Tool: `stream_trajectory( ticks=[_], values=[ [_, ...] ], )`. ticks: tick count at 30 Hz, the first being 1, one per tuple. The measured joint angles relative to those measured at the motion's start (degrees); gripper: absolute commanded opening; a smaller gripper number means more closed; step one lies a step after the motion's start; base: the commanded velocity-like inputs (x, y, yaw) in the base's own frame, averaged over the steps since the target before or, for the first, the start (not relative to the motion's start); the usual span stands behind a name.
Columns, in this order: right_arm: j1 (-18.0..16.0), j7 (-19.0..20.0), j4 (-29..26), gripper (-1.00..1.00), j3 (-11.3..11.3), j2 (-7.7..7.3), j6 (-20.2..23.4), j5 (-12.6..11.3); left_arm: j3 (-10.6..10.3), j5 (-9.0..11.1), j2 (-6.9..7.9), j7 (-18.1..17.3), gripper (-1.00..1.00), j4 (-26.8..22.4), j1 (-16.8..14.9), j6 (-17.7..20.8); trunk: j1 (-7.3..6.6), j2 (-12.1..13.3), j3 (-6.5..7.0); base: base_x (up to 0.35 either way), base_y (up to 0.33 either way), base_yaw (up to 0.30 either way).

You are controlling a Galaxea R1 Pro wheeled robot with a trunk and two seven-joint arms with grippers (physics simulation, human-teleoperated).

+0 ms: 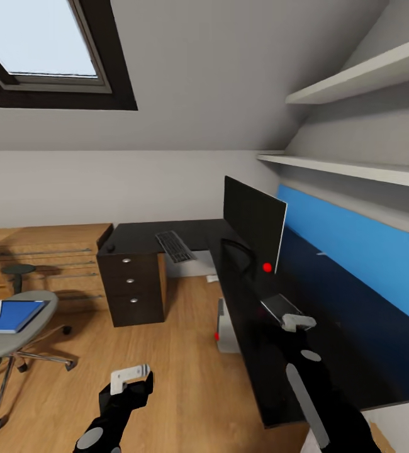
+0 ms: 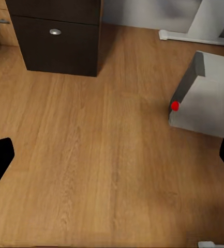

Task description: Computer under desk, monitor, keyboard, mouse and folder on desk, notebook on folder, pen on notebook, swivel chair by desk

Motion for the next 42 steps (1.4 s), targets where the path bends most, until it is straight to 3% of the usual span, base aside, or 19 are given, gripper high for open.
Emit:
stream_trajectory(
  ticks=[3, 4, 7, 8, 12, 14, 16, 20, 28, 42],
  values=[
    [-1.98, 0.05, 4.02, 1.0, -0.06, -1.29, -2.81, -0.11, -0.05, 0.01, -0.02, 1.34, 1.0, -0.01, 0.0, -0.02, 0.0, 0.0, 0.0, 0.047, -0.186, 0.0],
    [-4.66, 0.36, 8.92, 1.0, -0.14, -2.77, -4.5, -0.26, -0.07, 0.01, -0.03, 1.94, 1.0, -0.01, 0.0, 0.0, 0.0, 0.01, 0.0, 0.012, -0.046, 0.0],
    [-7.32, 1.78, 13.82, 1.0, -0.43, -4.18, -6.53, -0.38, -0.04, 0.02, -0.04, 2.13, 1.0, -0.01, 0.0, 0.03, 0.0, 0.0, 0.0, 0.007, -0.027, 0.0],
    [-10.27, 4.43, 18.69, 1.0, -1.37, -5.06, -9.13, -0.31, -0.02, 0.06, -0.04, 2.17, 1.0, -0.01, 0.0, 0.05, 0.0, 0.0, 0.01, 0.003, -0.012, 0.0],
    [-18.55, 11.43, 31.95, 1.0, -4.94, -6.73, -15.03, -0.21, -0.06, 0.14, -0.04, 2.17, 1.0, -0.01, 0.0, 0.02, 0.0, 0.0, 0.01, 0.001, -0.005, 0.0],
    [-21.36, 12.91, 36.19, 1.0, -5.53, -7.26, -16.62, -0.27, -0.07, 0.13, -0.04, 2.16, 1.0, -0.01, 0.0, 0.0, 0.0, 0.0, 0.0, 0.001, -0.002, 0.0],
    [-27.33, 14.64, 45.38, 1.0, -6.2, -8.1, -20.16, -0.22, -0.04, 0.13, -0.04, 2.17, 1.0, -0.01, 0.0, -0.06, 0.0, 0.0, 0.01, 0.0, 0.0, 0.0],
    [-31.25, 15.12, 51.76, 1.0, -6.47, -8.47, -23.03, -0.24, -0.01, 0.17, -0.04, 2.18, 1.0, -0.02, 0.0, -0.08, 0.0, 0.0, 0.0, 0.007, -0.003, 0.0],
    [-33.26, 15.32, 60.51, 1.0, -6.76, -8.73, -24.88, -0.66, -0.14, 0.13, -0.04, 2.42, 1.0, -0.09, 0.0, -0.17, -0.02, 0.0, 0.0, 0.176, -0.164, 0.0],
    [-33.29, 15.11, 63.43, 1.0, -6.55, -8.7, -24.49, -0.34, -0.06, 0.19, -0.04, 2.34, 1.0, -0.35, 0.0, 0.01, 0.0, -0.01, 0.0, 0.136, -0.054, 0.0]
  ],
)
